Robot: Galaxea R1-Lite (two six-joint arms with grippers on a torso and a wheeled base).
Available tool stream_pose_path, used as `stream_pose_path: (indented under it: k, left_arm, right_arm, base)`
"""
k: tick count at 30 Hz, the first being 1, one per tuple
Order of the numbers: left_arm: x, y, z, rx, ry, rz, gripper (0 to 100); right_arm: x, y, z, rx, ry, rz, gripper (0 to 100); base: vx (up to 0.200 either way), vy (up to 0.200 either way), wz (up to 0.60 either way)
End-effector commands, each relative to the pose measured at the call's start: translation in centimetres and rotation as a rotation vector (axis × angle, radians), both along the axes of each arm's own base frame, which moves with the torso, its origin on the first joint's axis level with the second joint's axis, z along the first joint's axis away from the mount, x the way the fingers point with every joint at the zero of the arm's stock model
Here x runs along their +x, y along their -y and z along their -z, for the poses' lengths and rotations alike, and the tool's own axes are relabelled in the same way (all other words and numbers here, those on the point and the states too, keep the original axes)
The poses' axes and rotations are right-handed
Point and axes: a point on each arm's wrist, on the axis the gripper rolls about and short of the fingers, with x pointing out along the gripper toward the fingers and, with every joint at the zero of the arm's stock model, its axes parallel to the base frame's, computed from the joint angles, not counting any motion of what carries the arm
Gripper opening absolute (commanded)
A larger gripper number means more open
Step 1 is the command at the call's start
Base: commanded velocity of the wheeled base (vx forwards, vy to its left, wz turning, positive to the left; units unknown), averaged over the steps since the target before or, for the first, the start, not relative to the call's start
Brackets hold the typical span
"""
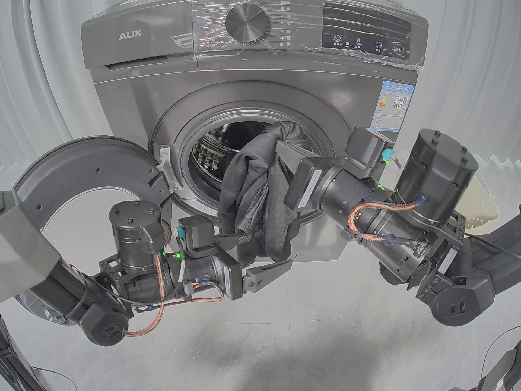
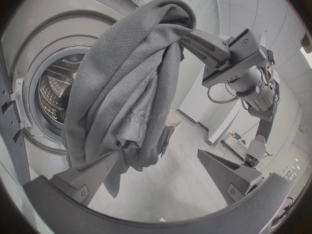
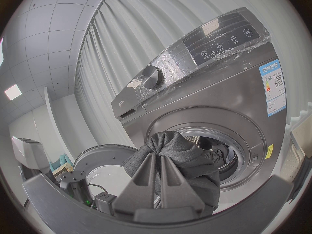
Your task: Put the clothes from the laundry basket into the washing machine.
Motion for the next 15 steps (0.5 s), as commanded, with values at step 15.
stream_pose_path:
  k: [15]
  left_arm:
    - [2.5,0.9,1.0,-0.044,0.006,-0.081,100]
  right_arm:
    - [-0.1,0.0,0.1,0.005,0.006,-0.002,0]
  base:
    - [0.0,0.0,0.0]
